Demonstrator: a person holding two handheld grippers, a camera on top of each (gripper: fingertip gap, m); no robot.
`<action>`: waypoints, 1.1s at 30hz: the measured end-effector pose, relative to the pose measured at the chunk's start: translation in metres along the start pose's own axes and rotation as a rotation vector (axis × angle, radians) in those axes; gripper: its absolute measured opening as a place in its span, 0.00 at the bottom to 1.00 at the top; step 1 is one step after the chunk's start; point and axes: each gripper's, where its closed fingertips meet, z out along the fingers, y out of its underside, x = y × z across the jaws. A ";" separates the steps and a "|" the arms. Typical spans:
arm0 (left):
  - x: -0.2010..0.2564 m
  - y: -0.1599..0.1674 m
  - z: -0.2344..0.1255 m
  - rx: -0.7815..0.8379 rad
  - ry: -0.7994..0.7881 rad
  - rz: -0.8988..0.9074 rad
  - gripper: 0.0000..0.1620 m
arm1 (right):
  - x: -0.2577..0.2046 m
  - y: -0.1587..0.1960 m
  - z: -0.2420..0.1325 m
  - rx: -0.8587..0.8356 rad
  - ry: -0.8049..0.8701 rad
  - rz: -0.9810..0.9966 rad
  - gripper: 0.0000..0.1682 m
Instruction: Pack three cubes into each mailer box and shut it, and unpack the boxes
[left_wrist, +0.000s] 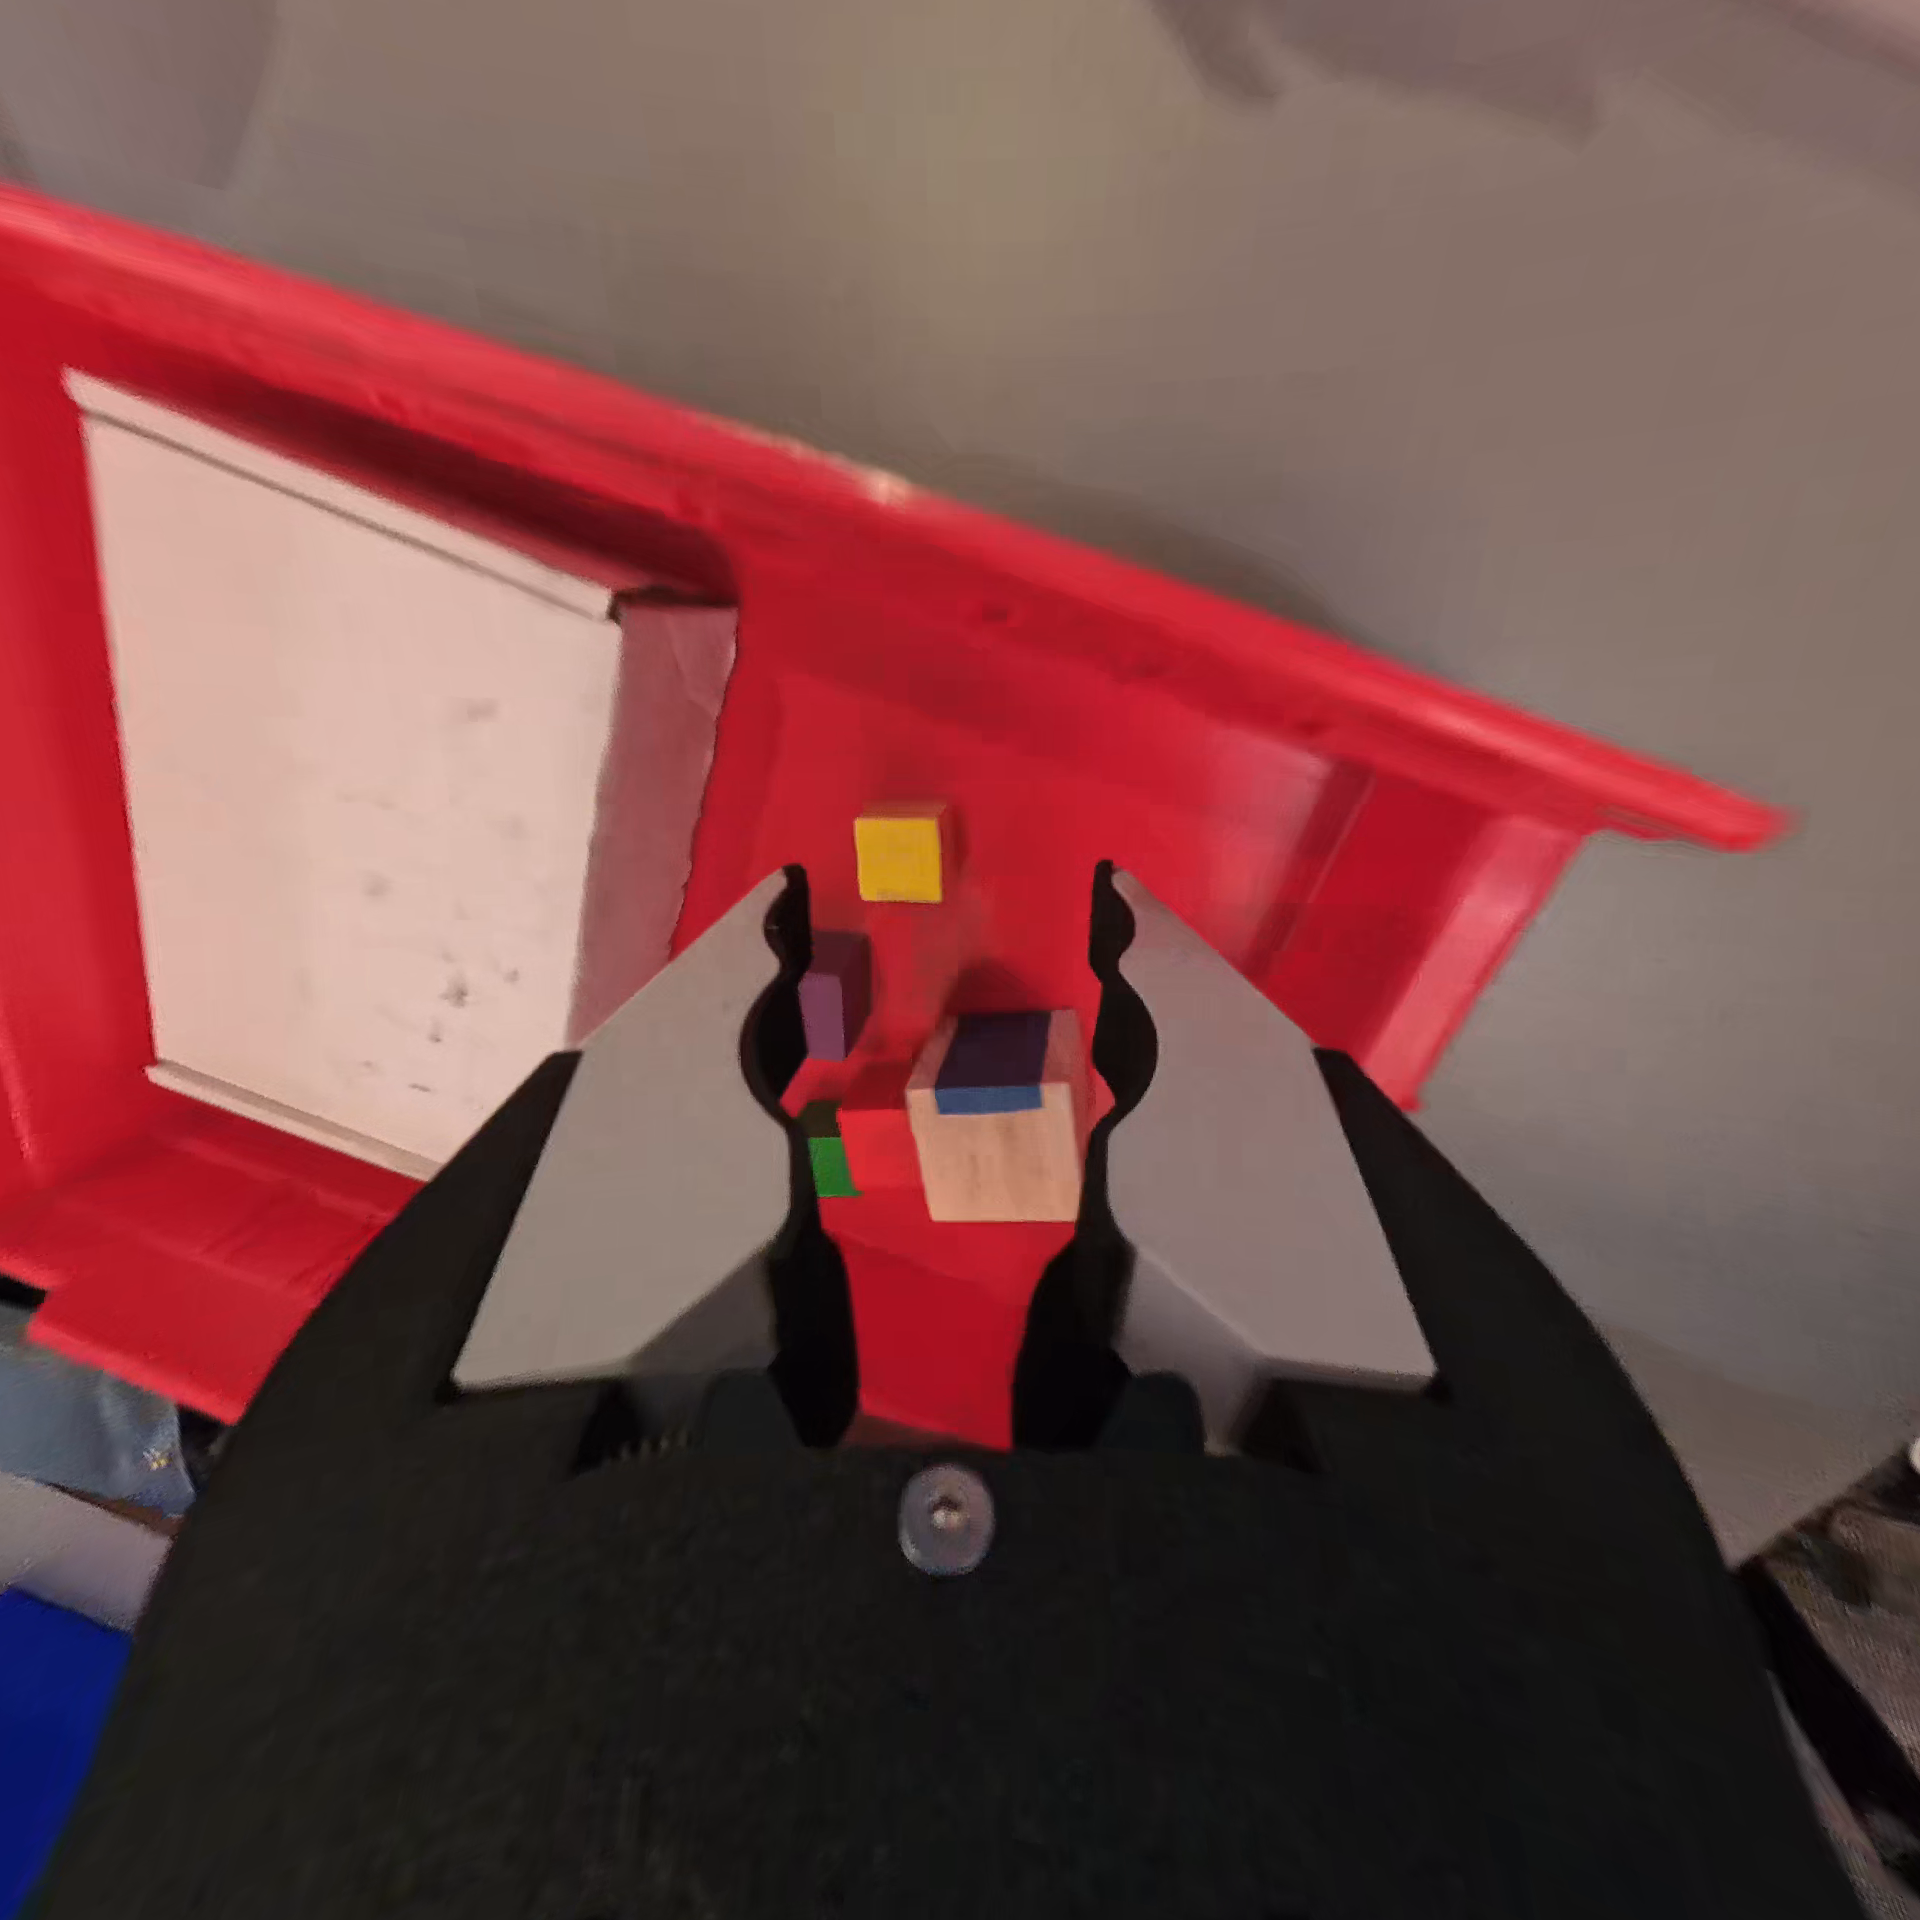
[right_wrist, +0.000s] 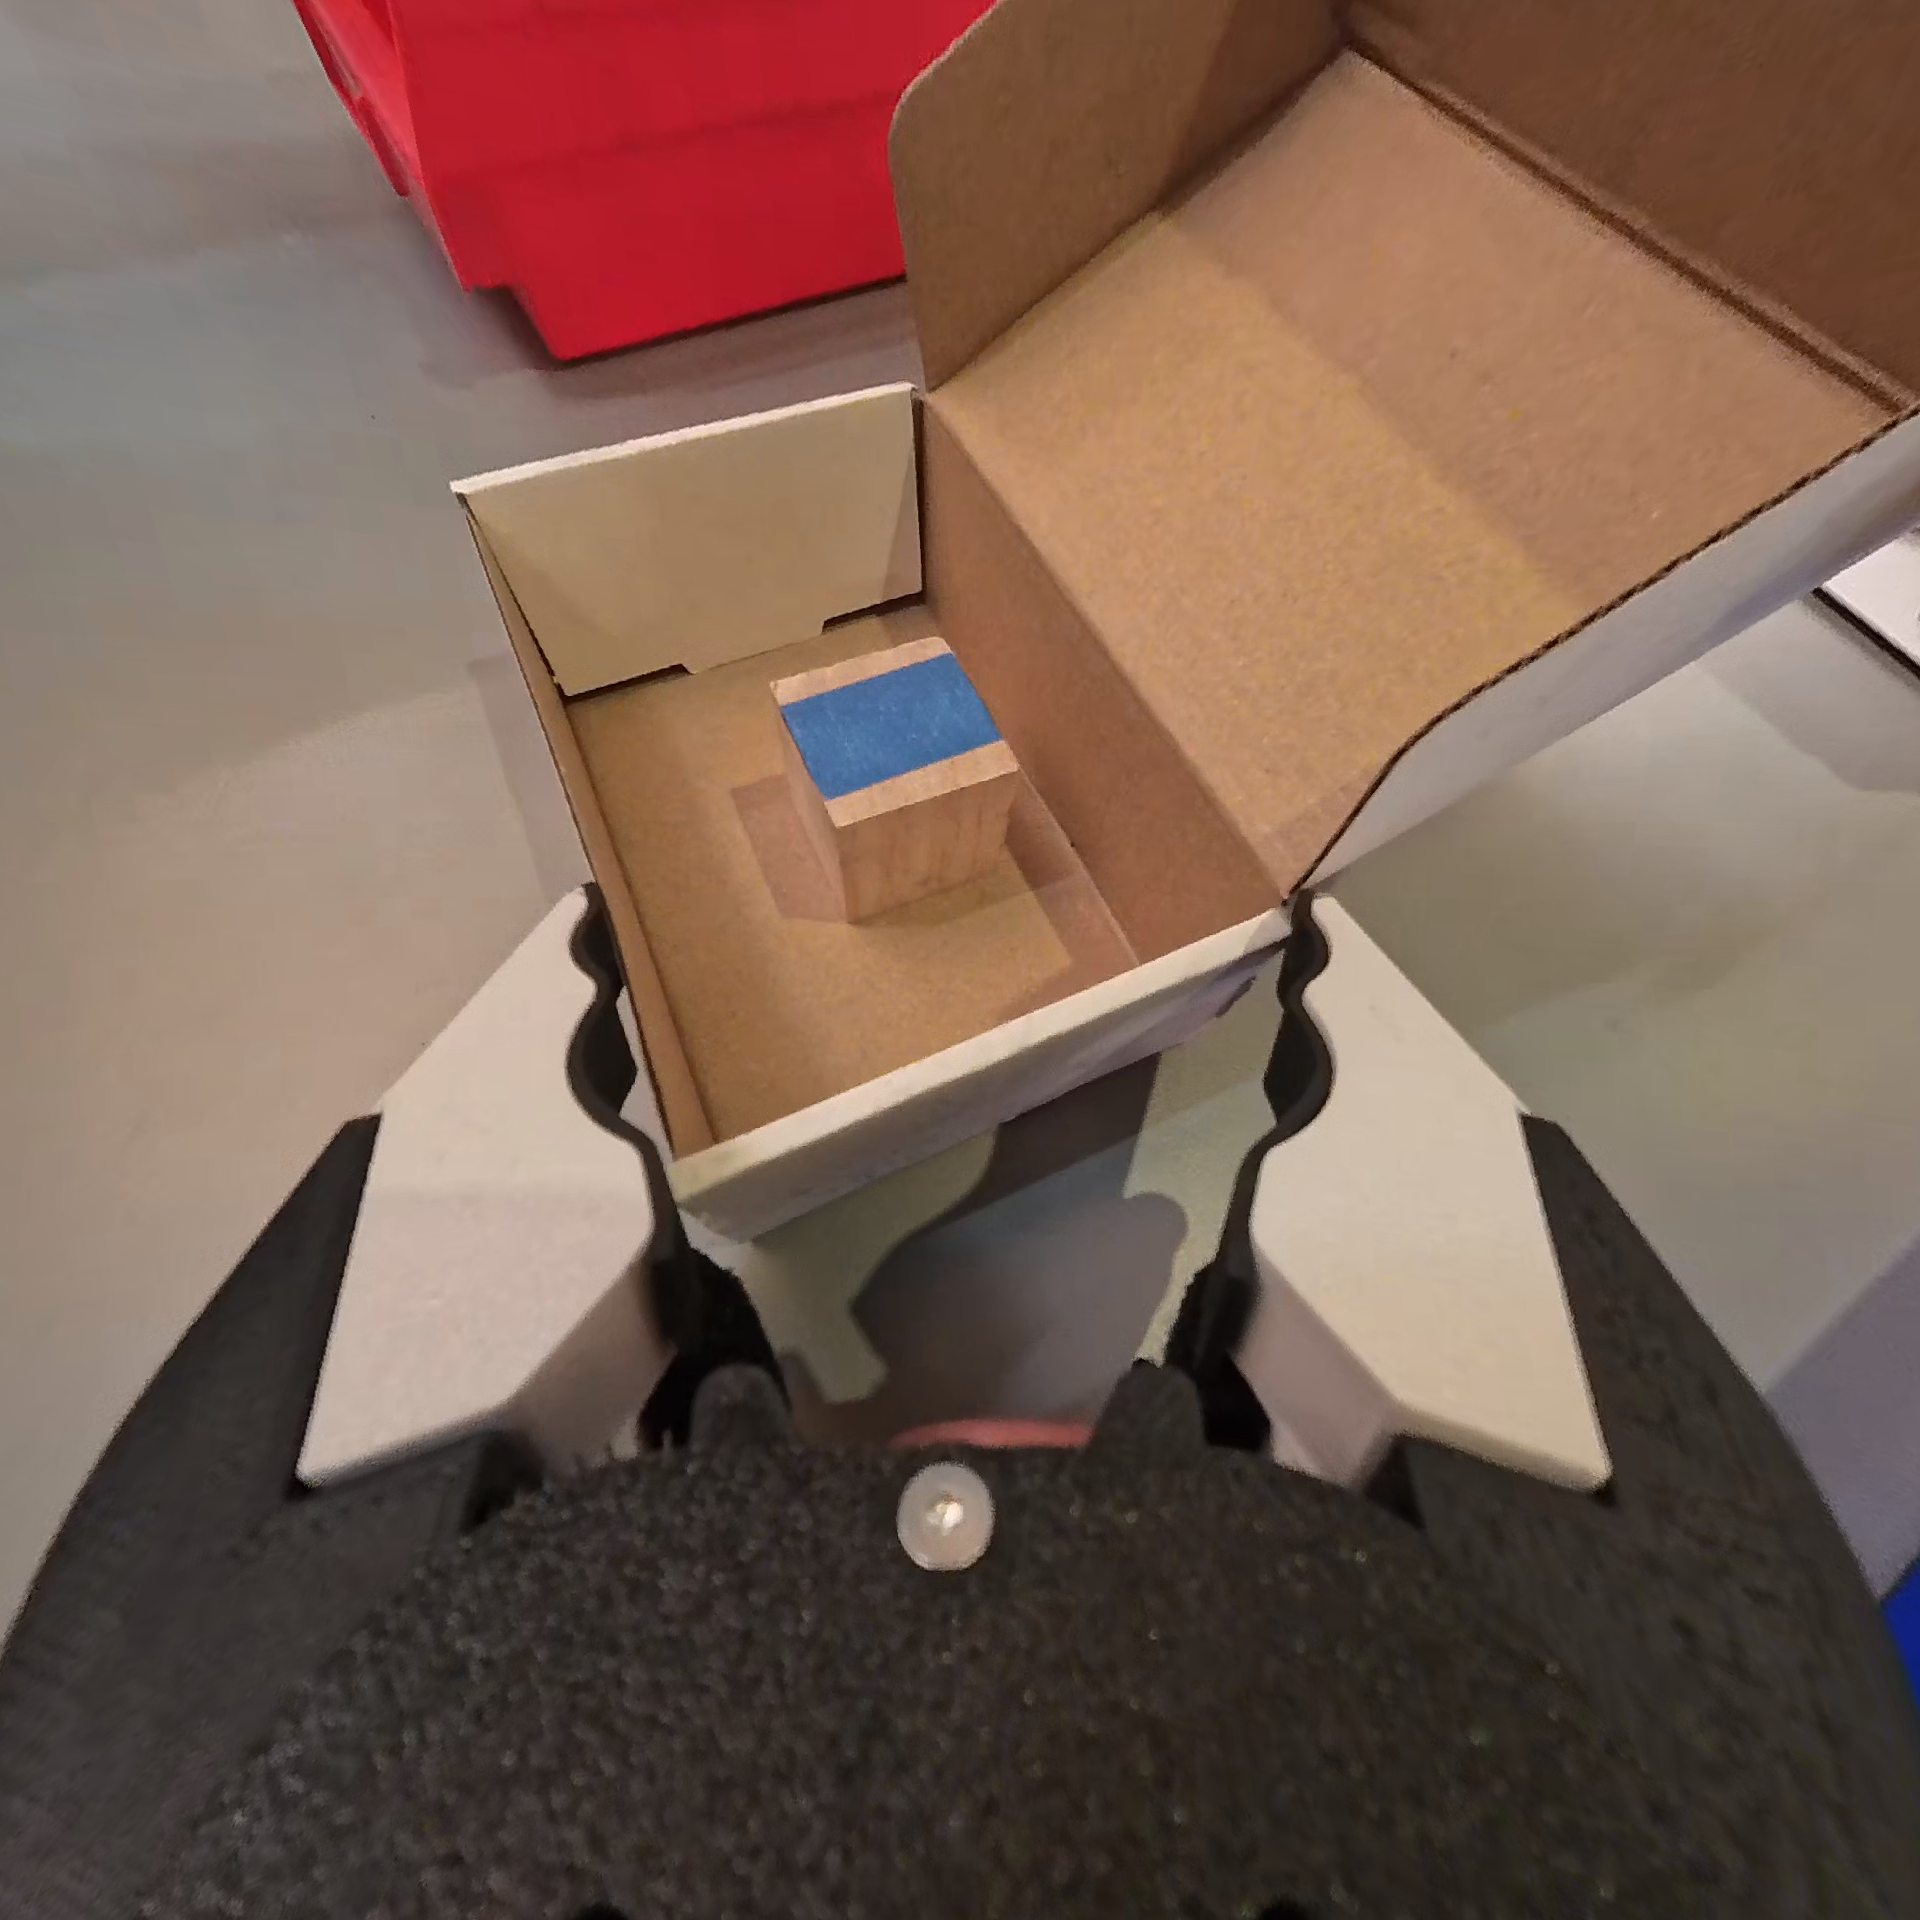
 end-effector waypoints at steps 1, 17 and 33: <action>-0.004 0.006 0.009 -0.029 -0.006 0.003 0.31 | 0.000 0.000 0.000 -0.001 -0.001 0.001 0.74; -0.016 -0.021 -0.012 0.028 -0.091 0.043 0.12 | 0.000 0.000 0.001 0.006 -0.001 0.004 0.74; 0.135 -0.173 -0.012 0.107 0.074 0.404 0.11 | 0.000 0.000 0.001 0.003 0.000 -0.002 0.74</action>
